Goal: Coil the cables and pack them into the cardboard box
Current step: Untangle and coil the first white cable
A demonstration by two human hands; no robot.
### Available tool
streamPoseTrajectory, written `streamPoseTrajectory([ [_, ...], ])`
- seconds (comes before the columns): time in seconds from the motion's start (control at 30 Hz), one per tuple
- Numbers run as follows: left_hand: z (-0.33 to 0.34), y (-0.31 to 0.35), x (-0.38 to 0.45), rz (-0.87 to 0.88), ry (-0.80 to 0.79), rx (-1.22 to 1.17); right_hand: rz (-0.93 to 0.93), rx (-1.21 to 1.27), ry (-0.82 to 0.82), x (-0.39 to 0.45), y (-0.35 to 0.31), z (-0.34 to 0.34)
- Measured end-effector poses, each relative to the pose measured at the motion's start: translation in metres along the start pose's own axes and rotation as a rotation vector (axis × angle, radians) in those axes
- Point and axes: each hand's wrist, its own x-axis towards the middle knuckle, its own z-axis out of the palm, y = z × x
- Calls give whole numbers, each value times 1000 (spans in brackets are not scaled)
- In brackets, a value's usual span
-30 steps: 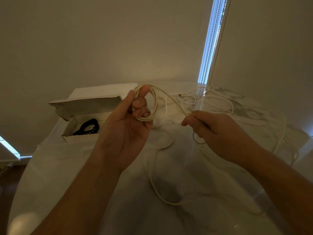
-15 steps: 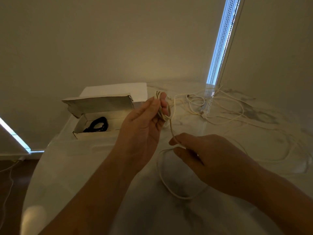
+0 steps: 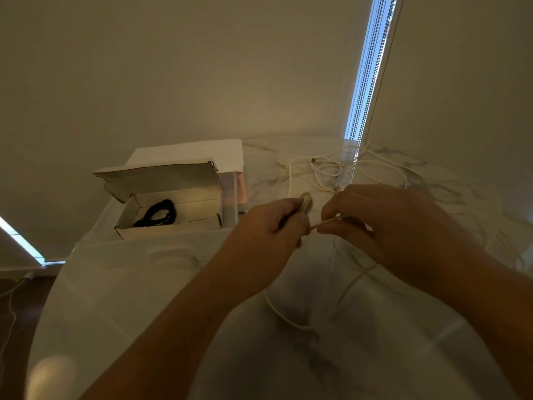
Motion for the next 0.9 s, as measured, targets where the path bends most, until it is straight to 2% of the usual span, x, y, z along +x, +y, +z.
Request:
streamPoseTrajectory([
  [0.17,-9,6,-2,-3,-114,-34,15,-18,97,-1,13,-6],
  [0.37,-11,7,-3,5,-101,-110,141,23,185,0,33,-3],
  [0.47,-11,5,-2,-47,-88,-306,272,221,191,1,34,0],
  [0.53,-13,3,-1,-84,-79,-518,355,339,178,1,36,3],
  [0.7,-18,3,4,-113,-96,-945,462,669,135,4,28,8],
  [0.9,-24,4,8,-109,-113,-1232,456,618,63,3,18,15],
])
